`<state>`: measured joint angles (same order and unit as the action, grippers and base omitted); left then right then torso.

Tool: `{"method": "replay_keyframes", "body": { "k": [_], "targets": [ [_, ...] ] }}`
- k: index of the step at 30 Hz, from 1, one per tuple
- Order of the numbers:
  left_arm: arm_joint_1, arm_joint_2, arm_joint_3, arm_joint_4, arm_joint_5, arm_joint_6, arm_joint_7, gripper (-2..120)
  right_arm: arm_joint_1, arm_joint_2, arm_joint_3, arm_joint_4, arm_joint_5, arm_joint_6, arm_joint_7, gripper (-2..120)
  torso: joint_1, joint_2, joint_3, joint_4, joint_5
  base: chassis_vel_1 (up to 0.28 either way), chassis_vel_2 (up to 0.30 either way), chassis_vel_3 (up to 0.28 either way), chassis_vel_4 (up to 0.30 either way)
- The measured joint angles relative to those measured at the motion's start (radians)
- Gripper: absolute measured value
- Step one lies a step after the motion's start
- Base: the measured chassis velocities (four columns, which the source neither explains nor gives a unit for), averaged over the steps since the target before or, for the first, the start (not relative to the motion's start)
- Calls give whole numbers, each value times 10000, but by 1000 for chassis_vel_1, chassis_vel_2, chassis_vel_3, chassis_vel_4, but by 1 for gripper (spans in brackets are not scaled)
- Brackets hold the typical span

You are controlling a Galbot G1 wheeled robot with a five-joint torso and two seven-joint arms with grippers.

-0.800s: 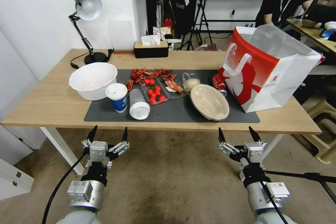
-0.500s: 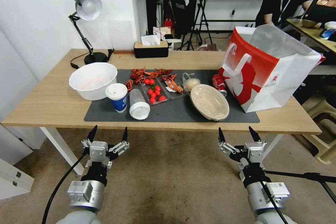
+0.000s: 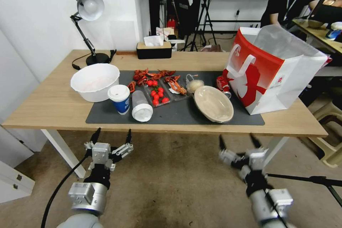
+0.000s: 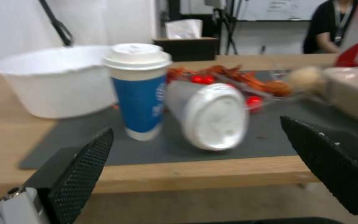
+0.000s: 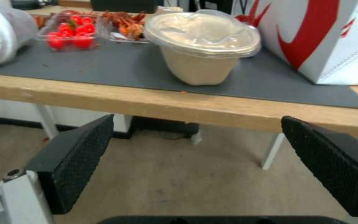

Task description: Pick up the trash from the table and place it into the takeout bag.

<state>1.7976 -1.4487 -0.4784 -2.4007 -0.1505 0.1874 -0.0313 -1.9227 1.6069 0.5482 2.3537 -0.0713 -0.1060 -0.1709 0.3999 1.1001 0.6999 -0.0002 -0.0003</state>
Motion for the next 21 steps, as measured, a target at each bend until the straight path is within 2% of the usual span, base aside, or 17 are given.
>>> {"method": "replay_keyframes", "body": {
  "k": [1,2,4,21],
  "targets": [
    [-7,148,210,-296,-433,549,-93,100,-20,8,8,9,29,-43,-57,100,0,0,0,3,2,0,0,0,0],
    [-9,217,337,-440,-688,791,-105,100,-22,8,10,10,42,-42,-67,100,0,0,0,3,3,0,0,0,0],
    [-10,249,389,-508,-830,884,-104,100,-22,8,14,8,50,-21,-69,100,1,0,1,3,4,0,0,0,0],
    [36,266,354,-546,-905,793,-87,100,56,11,56,23,338,110,-72,100,1,-1,1,3,3,0,0,0,0]
  ]
}}
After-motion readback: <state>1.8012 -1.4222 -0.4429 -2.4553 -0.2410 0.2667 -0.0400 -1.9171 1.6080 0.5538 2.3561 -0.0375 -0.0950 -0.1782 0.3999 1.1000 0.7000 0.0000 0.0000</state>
